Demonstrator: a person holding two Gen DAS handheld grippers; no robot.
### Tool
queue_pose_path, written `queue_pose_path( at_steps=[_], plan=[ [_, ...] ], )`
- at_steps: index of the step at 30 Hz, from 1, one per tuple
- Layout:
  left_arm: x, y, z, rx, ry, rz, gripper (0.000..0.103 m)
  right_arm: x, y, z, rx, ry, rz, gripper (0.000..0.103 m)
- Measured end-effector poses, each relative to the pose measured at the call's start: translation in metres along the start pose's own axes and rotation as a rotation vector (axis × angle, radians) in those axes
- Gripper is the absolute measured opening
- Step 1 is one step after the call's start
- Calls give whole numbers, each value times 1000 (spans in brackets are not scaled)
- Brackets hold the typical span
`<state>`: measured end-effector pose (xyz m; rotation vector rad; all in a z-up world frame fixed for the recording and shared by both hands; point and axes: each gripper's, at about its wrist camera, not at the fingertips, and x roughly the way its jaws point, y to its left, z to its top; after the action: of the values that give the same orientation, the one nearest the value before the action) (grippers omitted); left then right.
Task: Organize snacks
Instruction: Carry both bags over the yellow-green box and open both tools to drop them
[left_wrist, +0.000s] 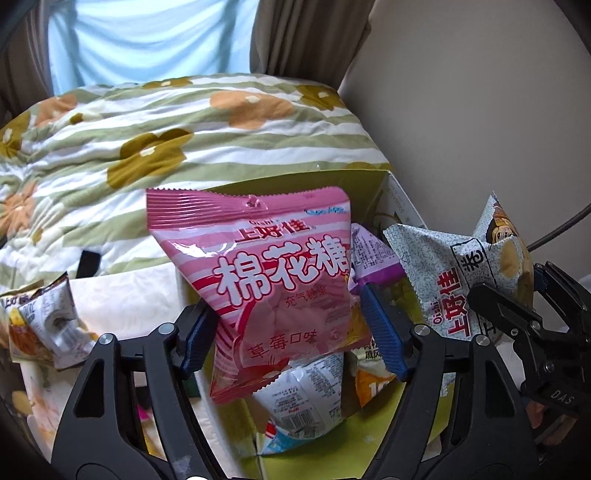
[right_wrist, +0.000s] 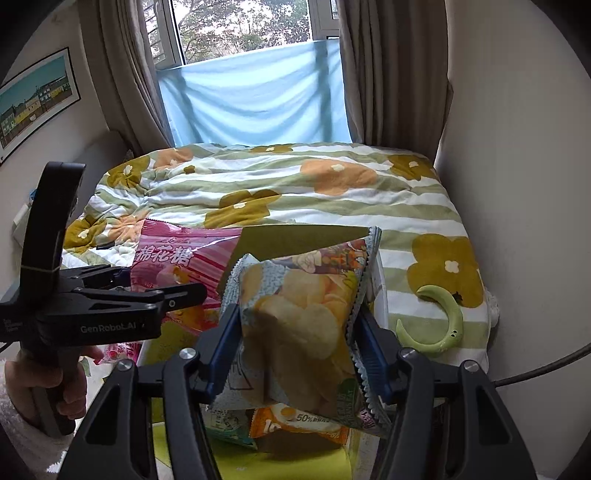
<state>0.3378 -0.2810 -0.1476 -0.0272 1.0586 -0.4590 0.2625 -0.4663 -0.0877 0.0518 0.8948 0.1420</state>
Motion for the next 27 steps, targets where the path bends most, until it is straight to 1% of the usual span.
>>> queue_pose_path(
  at_steps=[1,2,3,7,13,17,21,23,24,25,26,27],
  plan=[
    [1,-1,1,0,-2,10,88,1,-3,0,4,3,-1,56],
    [0,-1,1,3,-6,20,100,2,-6,0,11,5,-4,56],
    [-2,1,1,6,-15,29,102,2,-10,0,18,6,-5,56],
    [-14,9,-7,23,-14,46,102,1,-14,1,49,4,-5,56],
    [-36,27,-29,-15,-10,21,102,5,-12,5,82,4,5,57],
    [-47,35,-37,-28,-17,23,102,18,-14,16,125,-1,32,58],
    [-52,41,-37,-28,-23,47,102,39,-9,30,138,12,16,59],
    [-54,45,-38,-37,-24,55,102,50,-9,33,150,9,15,61],
    [-54,46,-38,-44,-25,56,102,54,-9,34,160,-1,11,69],
    [-54,48,-39,-51,-24,57,102,57,-9,34,168,-12,6,92],
    [-55,49,-41,-55,-24,59,102,58,-9,33,173,-15,8,103],
    [-55,49,-44,-57,-23,65,102,57,-10,31,176,-22,13,103]
  ],
)
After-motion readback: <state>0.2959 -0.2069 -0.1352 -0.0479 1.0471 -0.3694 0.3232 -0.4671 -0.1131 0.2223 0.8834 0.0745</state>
